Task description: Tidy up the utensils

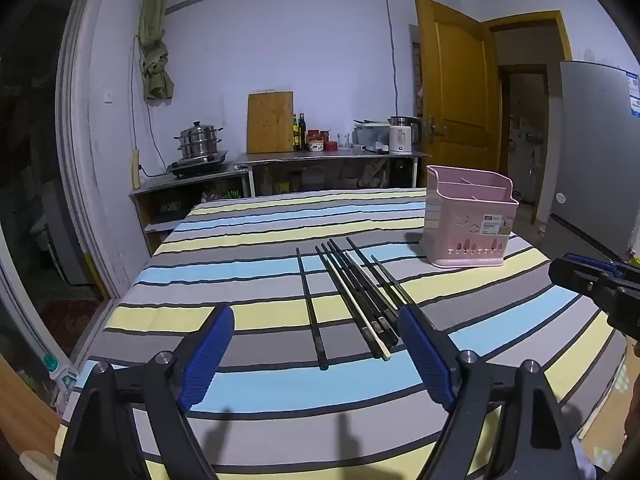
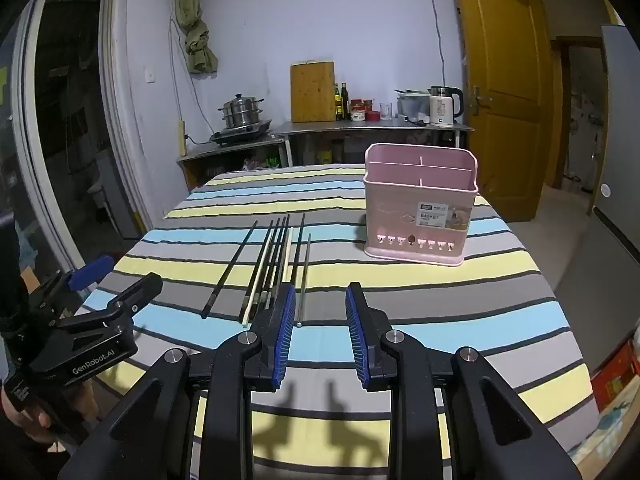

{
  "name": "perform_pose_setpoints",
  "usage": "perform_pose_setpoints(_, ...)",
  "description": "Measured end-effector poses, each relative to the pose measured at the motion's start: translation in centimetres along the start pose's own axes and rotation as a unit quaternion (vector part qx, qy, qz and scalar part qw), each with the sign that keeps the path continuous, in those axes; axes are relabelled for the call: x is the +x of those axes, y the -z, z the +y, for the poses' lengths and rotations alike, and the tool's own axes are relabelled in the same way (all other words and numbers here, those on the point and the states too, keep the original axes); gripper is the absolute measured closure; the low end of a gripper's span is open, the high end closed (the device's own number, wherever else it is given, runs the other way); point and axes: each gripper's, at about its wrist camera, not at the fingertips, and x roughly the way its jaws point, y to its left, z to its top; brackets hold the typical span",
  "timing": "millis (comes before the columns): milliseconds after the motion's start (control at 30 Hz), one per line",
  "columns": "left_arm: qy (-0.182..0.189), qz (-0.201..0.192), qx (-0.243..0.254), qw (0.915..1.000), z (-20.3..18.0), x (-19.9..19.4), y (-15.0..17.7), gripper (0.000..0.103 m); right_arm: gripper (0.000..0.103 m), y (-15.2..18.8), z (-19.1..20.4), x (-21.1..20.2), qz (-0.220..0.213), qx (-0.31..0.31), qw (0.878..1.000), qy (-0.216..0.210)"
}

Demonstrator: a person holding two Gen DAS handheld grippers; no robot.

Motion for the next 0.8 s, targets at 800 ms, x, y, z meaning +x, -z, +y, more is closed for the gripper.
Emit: perform_pose_setpoints(800, 0.008, 0.008, -0.002, 0.9999, -0.3, 0.2, -0.3, 0.019, 0.076, 0.0, 0.0, 0.3, 0.001, -0.001, 1.0, -0.001)
